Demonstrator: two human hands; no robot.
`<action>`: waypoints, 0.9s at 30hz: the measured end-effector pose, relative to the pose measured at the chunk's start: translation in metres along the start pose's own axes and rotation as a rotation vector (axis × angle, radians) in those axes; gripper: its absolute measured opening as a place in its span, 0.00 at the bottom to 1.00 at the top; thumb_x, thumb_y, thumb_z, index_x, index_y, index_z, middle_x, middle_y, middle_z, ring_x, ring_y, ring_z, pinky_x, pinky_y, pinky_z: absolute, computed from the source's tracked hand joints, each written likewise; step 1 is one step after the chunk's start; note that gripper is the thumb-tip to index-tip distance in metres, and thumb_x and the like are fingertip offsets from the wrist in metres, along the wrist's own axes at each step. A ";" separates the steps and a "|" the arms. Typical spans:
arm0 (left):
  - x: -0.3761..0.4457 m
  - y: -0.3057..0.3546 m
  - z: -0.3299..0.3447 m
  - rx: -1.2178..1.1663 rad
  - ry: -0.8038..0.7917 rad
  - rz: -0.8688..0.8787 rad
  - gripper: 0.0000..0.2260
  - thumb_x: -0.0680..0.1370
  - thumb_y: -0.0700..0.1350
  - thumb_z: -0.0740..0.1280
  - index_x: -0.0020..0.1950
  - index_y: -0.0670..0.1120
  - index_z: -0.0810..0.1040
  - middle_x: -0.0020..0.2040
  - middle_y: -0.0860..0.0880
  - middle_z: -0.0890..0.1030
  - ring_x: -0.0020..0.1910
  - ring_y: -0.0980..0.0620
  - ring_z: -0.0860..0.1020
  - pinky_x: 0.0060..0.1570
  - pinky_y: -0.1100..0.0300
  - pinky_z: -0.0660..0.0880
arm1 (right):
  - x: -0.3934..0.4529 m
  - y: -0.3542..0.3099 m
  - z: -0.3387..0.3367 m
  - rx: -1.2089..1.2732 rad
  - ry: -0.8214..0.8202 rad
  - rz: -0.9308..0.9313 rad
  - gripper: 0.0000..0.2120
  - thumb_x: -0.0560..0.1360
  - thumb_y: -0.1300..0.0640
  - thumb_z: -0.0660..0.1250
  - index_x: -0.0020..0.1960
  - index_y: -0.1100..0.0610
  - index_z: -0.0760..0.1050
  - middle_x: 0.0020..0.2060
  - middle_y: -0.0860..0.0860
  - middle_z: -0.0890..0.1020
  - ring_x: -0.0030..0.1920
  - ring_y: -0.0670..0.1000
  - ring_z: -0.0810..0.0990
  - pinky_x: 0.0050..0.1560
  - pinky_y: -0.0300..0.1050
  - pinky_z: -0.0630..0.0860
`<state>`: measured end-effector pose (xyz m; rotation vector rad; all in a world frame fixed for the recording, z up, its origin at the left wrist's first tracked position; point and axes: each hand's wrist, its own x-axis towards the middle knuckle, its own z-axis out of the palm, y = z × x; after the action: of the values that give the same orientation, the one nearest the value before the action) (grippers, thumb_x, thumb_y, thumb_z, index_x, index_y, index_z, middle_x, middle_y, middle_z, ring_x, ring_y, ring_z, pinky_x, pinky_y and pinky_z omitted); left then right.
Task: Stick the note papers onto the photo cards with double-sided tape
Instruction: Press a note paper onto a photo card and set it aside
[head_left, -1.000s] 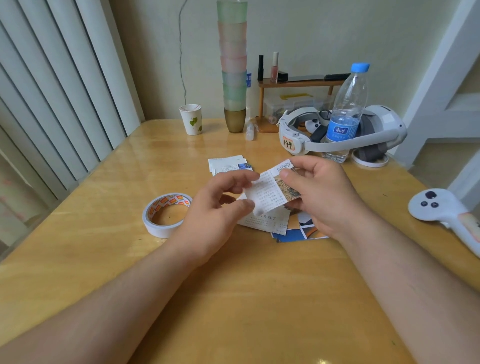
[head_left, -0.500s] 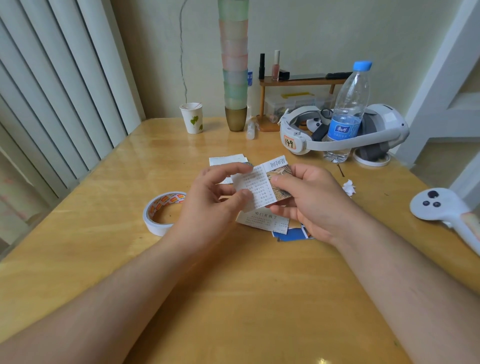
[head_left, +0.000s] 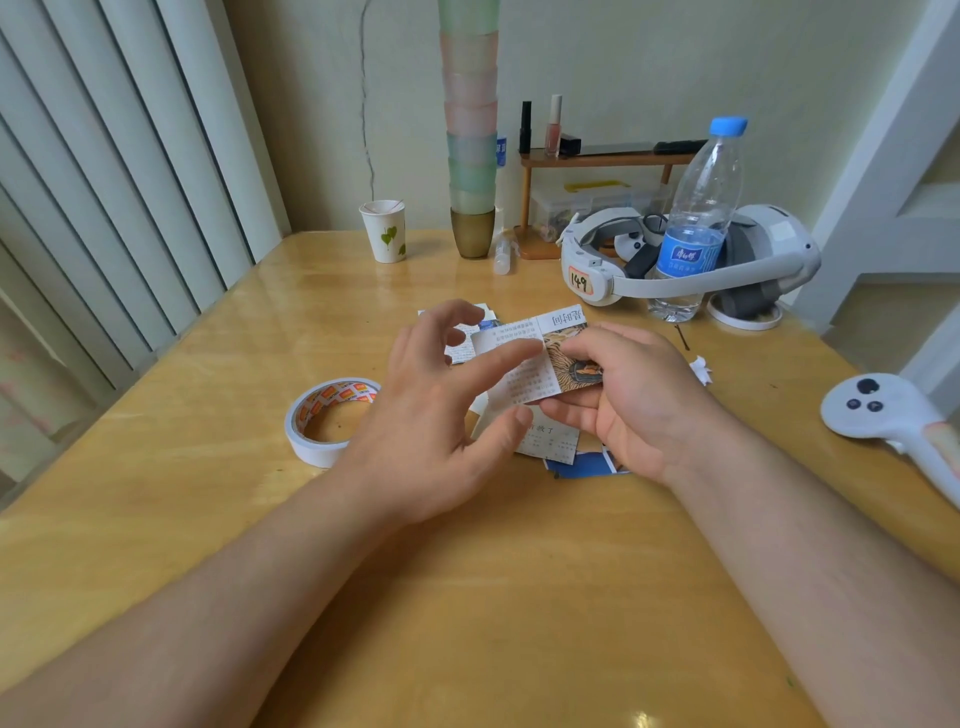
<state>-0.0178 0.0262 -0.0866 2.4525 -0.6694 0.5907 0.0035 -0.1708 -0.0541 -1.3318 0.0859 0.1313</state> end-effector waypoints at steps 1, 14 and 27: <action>0.000 0.001 -0.001 0.033 0.009 0.005 0.23 0.80 0.62 0.61 0.75 0.62 0.73 0.74 0.51 0.62 0.69 0.50 0.65 0.65 0.54 0.67 | 0.000 0.000 0.000 0.000 0.008 -0.001 0.08 0.82 0.64 0.63 0.49 0.60 0.81 0.40 0.59 0.86 0.40 0.57 0.86 0.38 0.49 0.83; 0.005 0.009 -0.001 0.424 -0.014 0.080 0.22 0.79 0.61 0.65 0.73 0.61 0.75 0.75 0.43 0.68 0.69 0.39 0.67 0.64 0.45 0.71 | 0.001 -0.002 -0.003 0.030 0.037 0.029 0.05 0.81 0.63 0.65 0.51 0.62 0.80 0.42 0.59 0.86 0.42 0.58 0.87 0.39 0.48 0.82; -0.002 0.025 0.017 0.671 -0.024 0.093 0.22 0.76 0.60 0.66 0.70 0.59 0.78 0.71 0.41 0.74 0.69 0.31 0.71 0.72 0.30 0.62 | 0.006 0.006 -0.007 -0.418 0.151 -0.065 0.09 0.76 0.58 0.71 0.46 0.65 0.81 0.39 0.58 0.86 0.37 0.54 0.85 0.35 0.45 0.81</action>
<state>-0.0289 -0.0020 -0.0911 3.0554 -0.6740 0.9452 0.0088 -0.1758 -0.0625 -1.7595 0.1487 -0.0091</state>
